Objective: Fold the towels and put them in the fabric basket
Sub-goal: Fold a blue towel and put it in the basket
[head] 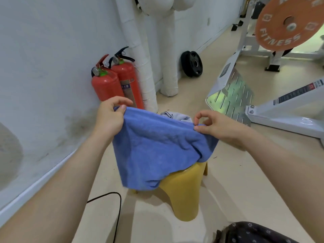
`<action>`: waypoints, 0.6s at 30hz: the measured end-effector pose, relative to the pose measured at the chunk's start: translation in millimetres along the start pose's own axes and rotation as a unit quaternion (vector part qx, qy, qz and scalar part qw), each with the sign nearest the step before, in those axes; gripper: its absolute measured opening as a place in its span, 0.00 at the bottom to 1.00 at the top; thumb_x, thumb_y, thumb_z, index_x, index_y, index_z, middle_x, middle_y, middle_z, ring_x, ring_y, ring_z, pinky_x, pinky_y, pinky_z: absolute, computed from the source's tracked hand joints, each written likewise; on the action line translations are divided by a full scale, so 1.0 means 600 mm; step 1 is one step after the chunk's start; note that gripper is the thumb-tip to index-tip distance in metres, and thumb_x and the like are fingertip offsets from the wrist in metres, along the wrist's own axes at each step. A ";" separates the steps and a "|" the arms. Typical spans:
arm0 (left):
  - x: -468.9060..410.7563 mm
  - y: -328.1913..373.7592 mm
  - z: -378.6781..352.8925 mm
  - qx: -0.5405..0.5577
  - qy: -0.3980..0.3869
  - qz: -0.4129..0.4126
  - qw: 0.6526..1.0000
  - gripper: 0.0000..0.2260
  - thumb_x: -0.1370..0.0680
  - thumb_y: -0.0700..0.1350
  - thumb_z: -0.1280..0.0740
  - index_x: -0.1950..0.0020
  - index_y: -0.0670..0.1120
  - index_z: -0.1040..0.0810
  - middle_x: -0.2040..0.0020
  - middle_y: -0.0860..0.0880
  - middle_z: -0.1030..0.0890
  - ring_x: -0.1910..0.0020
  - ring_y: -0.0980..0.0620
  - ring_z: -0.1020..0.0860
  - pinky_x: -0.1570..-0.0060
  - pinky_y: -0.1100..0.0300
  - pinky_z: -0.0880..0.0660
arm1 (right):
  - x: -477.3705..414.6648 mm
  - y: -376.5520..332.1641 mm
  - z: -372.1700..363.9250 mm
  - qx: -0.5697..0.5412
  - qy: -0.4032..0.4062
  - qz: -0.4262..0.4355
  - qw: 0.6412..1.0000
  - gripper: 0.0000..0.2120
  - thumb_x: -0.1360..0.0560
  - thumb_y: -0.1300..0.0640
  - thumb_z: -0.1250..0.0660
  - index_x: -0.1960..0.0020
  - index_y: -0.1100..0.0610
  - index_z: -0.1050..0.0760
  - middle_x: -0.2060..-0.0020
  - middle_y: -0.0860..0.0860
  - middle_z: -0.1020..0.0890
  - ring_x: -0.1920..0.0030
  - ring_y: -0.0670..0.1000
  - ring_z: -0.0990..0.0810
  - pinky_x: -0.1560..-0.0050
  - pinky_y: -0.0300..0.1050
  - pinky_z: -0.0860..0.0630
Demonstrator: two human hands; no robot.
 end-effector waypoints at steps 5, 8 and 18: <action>-0.020 0.033 0.046 0.104 -0.110 0.045 0.987 0.16 0.21 0.32 0.41 0.56 0.50 0.20 0.61 0.50 0.18 0.62 0.54 0.22 0.57 0.63 0.24 | 0.009 -0.034 0.045 -0.098 -0.106 0.024 0.989 0.08 0.31 0.56 0.24 0.55 0.55 0.21 0.67 0.52 0.18 0.67 0.49 0.22 0.65 0.37 0.27; -0.012 0.082 0.109 0.257 -0.249 0.045 0.933 0.08 0.31 0.37 0.32 0.55 0.48 0.20 0.67 0.52 0.18 0.71 0.57 0.21 0.69 0.66 0.24 | 0.033 -0.077 0.091 -0.283 -0.247 0.095 0.922 0.19 0.41 0.53 0.19 0.54 0.59 0.19 0.67 0.54 0.16 0.68 0.49 0.17 0.67 0.37 0.22; -0.026 -0.119 0.001 -0.074 -0.086 0.163 0.980 0.20 0.26 0.28 0.44 0.64 0.50 0.22 0.61 0.44 0.21 0.61 0.47 0.24 0.66 0.62 0.30 | -0.044 0.036 -0.014 -0.195 0.052 -0.089 0.975 0.09 0.28 0.68 0.31 0.59 0.55 0.24 0.63 0.52 0.22 0.62 0.51 0.24 0.60 0.46 0.25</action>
Point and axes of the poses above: each hand's wrist, its own x-axis away from the middle knuckle, its own z-axis out of the back of the hand, y = z × x, the point moved 1 cm from there along -x, towards the middle knuckle
